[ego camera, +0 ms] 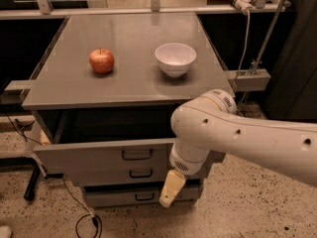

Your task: Close top drawer

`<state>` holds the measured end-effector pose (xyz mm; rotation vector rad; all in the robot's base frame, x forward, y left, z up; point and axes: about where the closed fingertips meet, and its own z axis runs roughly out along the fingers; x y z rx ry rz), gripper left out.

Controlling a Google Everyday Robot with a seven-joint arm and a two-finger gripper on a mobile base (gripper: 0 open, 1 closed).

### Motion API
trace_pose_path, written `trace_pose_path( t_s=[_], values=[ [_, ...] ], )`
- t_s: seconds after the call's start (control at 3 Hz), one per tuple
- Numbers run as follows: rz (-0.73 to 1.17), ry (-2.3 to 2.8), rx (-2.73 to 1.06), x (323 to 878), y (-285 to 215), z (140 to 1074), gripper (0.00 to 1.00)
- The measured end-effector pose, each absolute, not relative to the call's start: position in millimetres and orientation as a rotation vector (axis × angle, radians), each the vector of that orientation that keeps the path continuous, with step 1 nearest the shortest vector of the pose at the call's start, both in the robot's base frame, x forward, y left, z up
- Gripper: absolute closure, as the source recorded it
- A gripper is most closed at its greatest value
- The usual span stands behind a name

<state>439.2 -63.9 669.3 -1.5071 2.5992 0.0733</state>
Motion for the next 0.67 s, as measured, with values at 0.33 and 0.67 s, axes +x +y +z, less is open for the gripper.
trace_pose_path(
  t_s=[0.33,0.67],
  values=[
    [0.073,2.599,-1.507,439.2,-63.9,669.3,0.00],
    [0.073,2.599,-1.507,439.2,-63.9,669.3,0.19]
  ],
)
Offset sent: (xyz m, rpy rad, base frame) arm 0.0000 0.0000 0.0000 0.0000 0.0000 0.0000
